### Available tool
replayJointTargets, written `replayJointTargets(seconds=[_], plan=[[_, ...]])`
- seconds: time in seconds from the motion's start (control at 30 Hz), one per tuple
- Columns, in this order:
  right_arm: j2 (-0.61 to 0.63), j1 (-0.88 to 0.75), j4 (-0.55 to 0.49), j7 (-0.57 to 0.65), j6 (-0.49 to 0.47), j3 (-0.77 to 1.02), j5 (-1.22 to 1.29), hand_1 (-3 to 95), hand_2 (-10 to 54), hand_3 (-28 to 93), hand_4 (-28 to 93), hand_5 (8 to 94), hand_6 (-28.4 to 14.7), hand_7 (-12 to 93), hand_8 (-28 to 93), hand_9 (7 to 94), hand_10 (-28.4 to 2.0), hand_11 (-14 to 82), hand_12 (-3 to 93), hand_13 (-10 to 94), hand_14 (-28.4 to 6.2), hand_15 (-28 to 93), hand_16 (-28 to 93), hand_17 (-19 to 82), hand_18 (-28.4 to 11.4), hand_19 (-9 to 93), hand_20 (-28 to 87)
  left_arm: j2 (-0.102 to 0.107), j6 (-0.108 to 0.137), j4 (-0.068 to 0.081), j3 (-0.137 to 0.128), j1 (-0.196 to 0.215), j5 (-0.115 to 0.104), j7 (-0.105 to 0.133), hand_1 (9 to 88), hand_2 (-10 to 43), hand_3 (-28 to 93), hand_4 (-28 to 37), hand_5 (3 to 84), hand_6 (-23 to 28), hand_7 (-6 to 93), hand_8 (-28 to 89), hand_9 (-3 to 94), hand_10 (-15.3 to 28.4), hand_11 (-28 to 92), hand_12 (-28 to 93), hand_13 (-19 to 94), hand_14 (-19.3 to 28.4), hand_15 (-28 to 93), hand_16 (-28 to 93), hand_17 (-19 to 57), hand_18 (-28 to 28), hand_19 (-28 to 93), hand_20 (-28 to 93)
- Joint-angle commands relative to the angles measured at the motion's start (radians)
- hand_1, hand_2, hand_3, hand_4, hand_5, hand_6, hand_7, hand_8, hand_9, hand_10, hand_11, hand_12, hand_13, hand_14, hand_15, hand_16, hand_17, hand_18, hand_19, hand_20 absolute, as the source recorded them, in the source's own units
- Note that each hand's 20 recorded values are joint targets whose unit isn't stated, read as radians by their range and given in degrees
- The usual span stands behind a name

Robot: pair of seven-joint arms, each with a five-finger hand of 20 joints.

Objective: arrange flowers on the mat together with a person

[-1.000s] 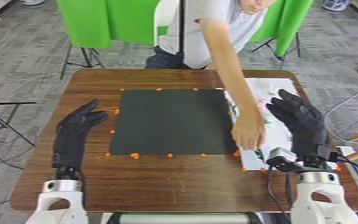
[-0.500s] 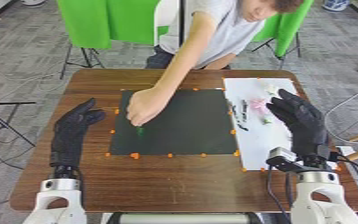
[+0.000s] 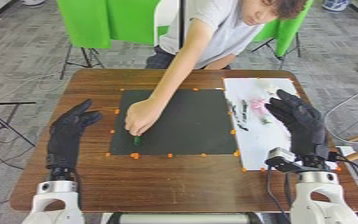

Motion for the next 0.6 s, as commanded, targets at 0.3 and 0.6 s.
replayJointTargets(seconds=[0.3,0.6], plan=[[0.003,0.0,0.003,0.0,0.006,-0.01,-0.01,21.3,-9.5,76,-20,52.5,0.1,19,-11,55.7,-14.1,7.8,17.4,49,-11.7,16,23,23,-13.2,14,34,-0.009,0.003,0.005,0.001,0.005,-0.006,0.0,25.7,-7.7,67,-16.4,49.3,2.2,14.0,-5,51.4,14.7,21,17,42,18.3,27,3,10.5,13.4,11,23],[0.005,0.004,0.001,0.002,0.008,-0.008,-0.005,21.0,-9.5,75,-21,52.4,0.1,19,-11,55.8,-13.9,7.8,17.4,50,-11.7,16,22,23,-13.6,14,34,-0.01,0.01,0.001,-0.001,0.011,-0.007,0.004,25.9,-7.5,67,-16.4,49.4,2.3,14.1,-5,51.4,14.7,21,17,42,18.3,26,3,10.6,13.4,11,23]])
